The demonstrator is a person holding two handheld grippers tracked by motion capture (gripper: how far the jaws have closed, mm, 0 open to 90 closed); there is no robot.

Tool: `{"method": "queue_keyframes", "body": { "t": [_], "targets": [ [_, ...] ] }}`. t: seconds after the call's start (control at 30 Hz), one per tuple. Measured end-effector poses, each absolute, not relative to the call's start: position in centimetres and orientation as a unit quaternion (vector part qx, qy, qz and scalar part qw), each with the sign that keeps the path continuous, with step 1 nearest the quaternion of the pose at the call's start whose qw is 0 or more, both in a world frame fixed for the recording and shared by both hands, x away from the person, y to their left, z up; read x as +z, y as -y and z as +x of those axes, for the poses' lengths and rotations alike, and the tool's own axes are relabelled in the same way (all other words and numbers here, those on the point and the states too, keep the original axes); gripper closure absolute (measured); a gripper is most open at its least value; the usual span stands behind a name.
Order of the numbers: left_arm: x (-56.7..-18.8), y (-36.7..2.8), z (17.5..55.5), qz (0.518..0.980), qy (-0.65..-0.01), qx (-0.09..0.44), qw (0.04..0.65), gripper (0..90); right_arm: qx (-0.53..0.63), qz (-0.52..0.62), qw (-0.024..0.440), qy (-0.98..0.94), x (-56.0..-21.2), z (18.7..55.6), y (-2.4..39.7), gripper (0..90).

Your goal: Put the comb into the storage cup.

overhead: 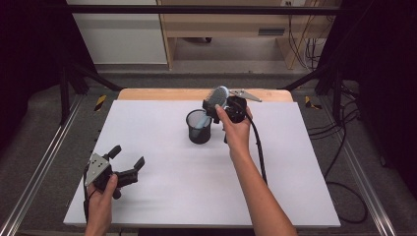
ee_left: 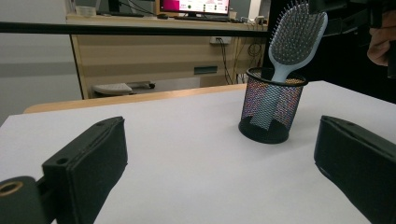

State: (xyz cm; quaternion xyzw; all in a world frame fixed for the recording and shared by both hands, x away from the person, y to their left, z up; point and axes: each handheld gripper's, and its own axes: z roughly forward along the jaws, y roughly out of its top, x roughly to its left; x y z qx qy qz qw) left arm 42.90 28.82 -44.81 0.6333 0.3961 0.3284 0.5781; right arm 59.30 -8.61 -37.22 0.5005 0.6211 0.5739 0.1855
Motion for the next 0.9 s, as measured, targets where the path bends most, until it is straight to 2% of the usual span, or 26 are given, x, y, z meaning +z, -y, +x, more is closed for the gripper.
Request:
{"method": "queue_keyframes", "body": {
  "t": [0.9],
  "targets": [
    [-44.8,-28.9,42.9,0.633,-0.397,0.33,0.577,2.9,0.555,0.474,0.222,-0.647,-36.0,58.2,10.4,3.6]
  ]
}}
